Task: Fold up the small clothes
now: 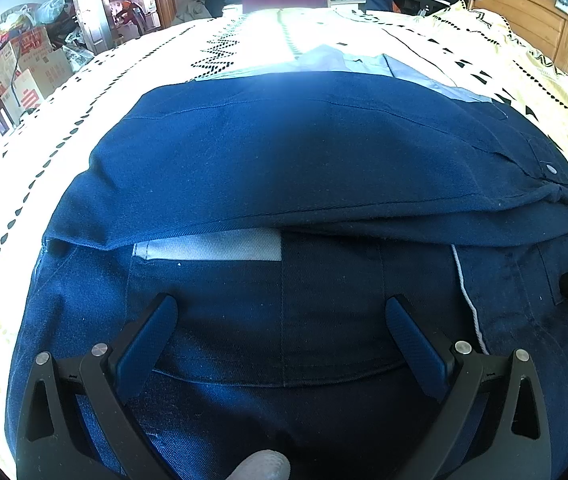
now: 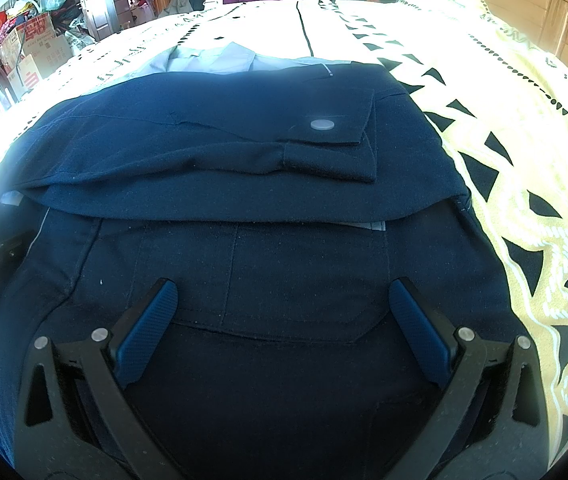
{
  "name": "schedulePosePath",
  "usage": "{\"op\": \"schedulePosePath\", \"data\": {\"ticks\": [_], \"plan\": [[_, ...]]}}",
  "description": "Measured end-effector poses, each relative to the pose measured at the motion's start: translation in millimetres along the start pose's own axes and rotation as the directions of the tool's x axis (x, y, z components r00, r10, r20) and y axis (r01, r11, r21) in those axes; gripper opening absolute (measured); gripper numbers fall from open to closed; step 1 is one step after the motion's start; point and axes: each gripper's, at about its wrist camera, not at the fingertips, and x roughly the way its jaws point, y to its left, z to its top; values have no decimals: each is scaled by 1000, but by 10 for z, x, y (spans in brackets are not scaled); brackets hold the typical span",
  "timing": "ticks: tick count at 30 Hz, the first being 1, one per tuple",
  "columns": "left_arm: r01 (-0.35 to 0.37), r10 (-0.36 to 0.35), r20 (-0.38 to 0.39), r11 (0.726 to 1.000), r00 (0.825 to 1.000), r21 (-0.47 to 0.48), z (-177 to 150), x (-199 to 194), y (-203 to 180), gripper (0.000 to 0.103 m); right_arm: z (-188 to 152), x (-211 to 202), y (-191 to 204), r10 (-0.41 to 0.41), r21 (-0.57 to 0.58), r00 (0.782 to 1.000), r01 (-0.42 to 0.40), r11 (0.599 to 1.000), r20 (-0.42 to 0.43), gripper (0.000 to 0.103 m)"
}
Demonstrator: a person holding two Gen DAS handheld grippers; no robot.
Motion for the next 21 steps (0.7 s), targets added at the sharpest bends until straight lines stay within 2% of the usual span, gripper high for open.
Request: {"op": "schedulePosePath", "data": {"ticks": [21], "plan": [[-2,2,1,1000,1000,-1,-15,7,4,103,0,1,-2,0,0,1000,0,1000,0,103]]}}
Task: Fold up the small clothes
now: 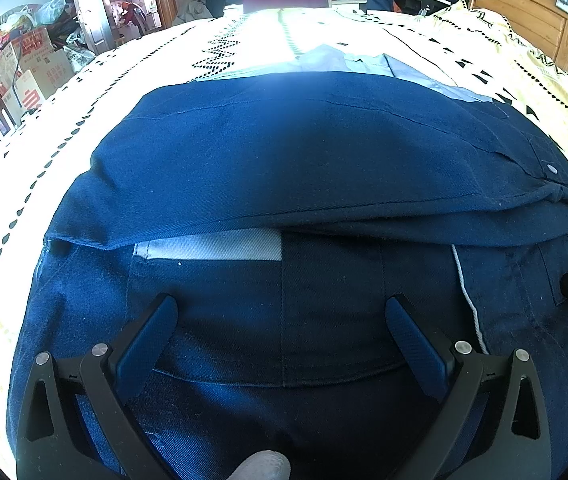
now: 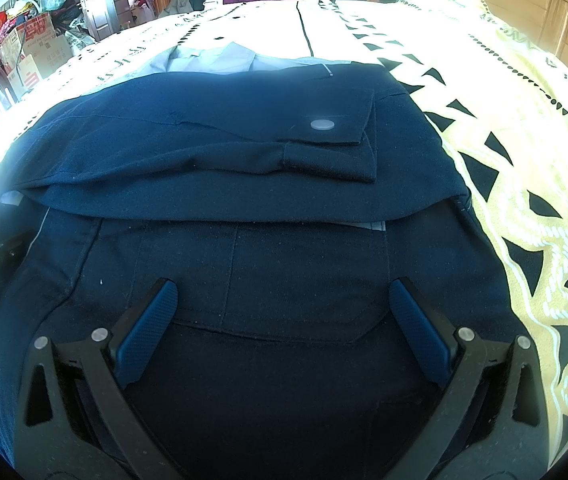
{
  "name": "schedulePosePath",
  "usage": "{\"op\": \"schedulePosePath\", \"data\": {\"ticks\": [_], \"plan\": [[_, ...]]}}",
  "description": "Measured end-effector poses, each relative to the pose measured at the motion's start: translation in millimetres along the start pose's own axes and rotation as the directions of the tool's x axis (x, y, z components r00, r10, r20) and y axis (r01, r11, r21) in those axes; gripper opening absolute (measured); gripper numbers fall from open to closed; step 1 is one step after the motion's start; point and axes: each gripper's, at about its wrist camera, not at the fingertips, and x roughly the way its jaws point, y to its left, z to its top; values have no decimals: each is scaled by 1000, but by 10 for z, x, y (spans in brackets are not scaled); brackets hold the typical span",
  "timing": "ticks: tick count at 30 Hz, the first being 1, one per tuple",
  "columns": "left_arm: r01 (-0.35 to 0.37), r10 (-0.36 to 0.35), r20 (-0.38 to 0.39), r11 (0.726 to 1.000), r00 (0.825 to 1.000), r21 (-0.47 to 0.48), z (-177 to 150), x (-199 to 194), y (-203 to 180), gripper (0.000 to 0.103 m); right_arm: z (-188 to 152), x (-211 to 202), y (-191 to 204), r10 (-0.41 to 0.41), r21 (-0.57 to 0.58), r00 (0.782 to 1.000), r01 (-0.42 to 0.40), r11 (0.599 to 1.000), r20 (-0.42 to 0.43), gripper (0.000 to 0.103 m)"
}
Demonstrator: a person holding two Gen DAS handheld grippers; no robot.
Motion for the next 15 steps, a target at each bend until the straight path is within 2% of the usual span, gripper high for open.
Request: {"op": "schedulePosePath", "data": {"ticks": [10,15], "plan": [[11,-11,-10,1000,1000,-6,5,-12,31,103,1,-2,2,0,0,1000,0,1000,0,103],[81,-81,-30,997,996,-16,5,-106,121,103,-4,-2,1,-1,-1,1000,1,1000,1,103]]}}
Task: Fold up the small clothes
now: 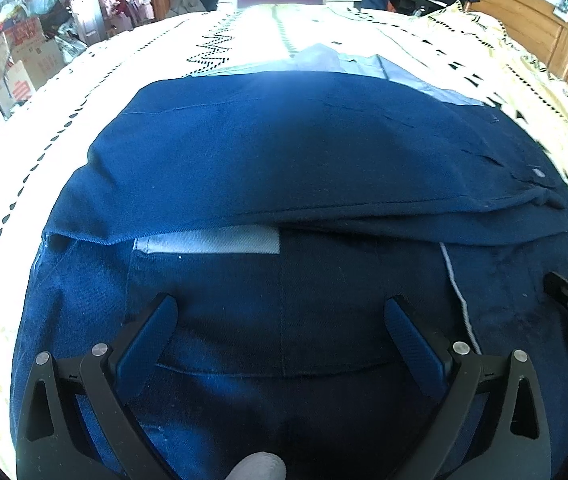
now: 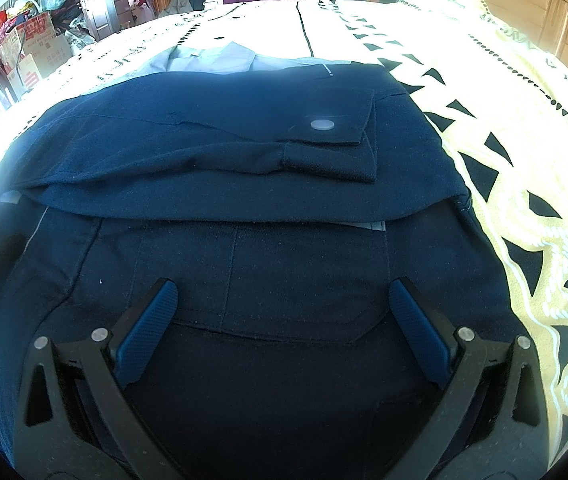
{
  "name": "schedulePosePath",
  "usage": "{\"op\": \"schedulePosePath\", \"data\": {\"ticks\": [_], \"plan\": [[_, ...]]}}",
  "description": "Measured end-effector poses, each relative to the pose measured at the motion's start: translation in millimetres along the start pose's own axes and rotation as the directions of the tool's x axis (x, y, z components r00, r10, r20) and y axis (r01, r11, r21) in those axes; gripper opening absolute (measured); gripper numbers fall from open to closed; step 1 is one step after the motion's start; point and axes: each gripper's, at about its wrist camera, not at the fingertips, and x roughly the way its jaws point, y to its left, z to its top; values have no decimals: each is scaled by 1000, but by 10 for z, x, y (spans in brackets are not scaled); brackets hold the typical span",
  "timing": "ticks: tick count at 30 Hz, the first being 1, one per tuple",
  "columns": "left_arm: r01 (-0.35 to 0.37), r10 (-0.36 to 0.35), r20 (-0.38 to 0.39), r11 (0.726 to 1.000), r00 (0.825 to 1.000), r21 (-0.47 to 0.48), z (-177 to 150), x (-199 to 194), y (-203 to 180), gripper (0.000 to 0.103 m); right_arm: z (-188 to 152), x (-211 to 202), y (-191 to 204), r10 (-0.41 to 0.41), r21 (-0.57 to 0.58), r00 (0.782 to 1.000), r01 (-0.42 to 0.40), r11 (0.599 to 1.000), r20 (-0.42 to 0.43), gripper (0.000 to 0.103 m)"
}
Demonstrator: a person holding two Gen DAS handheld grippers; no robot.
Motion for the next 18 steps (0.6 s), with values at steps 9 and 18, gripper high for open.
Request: {"op": "schedulePosePath", "data": {"ticks": [9,18], "plan": [[71,-67,-49,995,997,74,-78,-114,78,103,26,33,34,-12,-7,1000,12,1000,-7,103],[14,-12,-11,992,1000,128,-160,-73,-11,103,44,36,33,-7,-5,1000,7,1000,-18,103]]}}
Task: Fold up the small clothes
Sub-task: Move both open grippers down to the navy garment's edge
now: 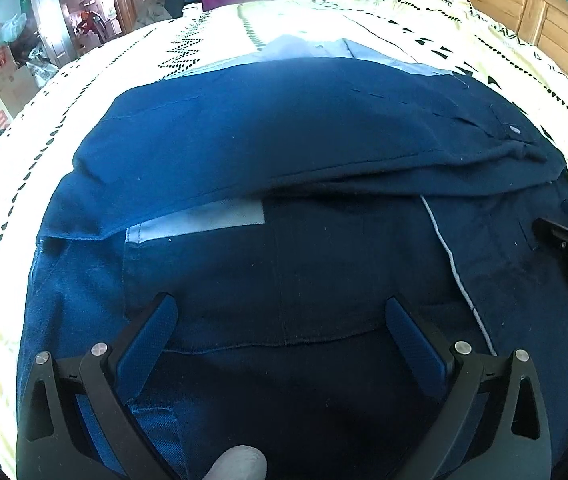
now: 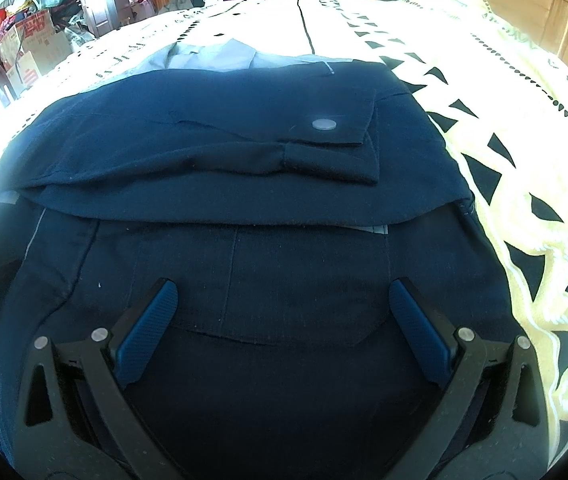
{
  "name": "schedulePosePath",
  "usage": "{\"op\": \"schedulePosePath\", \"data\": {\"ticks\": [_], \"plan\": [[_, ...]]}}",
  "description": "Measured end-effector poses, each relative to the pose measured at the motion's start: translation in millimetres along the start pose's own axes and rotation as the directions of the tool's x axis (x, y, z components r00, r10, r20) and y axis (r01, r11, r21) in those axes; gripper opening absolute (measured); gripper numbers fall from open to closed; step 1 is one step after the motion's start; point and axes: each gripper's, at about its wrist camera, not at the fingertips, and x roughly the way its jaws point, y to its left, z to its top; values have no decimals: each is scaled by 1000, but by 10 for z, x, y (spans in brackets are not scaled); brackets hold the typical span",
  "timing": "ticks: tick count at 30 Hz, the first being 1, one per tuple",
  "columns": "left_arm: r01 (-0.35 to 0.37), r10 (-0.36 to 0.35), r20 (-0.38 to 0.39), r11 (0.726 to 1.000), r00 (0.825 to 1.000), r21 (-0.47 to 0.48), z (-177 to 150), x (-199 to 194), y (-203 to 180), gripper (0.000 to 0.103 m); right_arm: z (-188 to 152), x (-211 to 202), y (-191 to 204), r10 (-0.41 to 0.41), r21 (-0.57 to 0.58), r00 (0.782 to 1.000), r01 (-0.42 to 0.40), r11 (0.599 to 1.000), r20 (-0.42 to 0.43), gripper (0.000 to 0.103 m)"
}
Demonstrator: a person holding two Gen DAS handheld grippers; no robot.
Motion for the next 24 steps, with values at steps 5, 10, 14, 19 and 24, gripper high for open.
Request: {"op": "schedulePosePath", "data": {"ticks": [5,10,14,19,24], "plan": [[-5,5,-4,1000,1000,2,11,10,-8,103,32,15,-22,14,16,1000,-14,1000,-12,103],[22,-22,2,1000,1000,-17,50,-40,17,103,43,-26,-67,53,-11,998,-53,999,-47,103],[47,-44,42,996,998,-72,41,-358,194,95,-7,-146,-132,62,-36,996,-65,997,-64,103],[-24,32,75,995,997,-102,-142,-712,590,95,-163,-460,-255,85,-18,995,-86,996,-51,103],[-21,34,68,984,997,-179,-471,-977,950,95,-436,-893,-345,119,-42,992,-121,992,-42,103]]}}
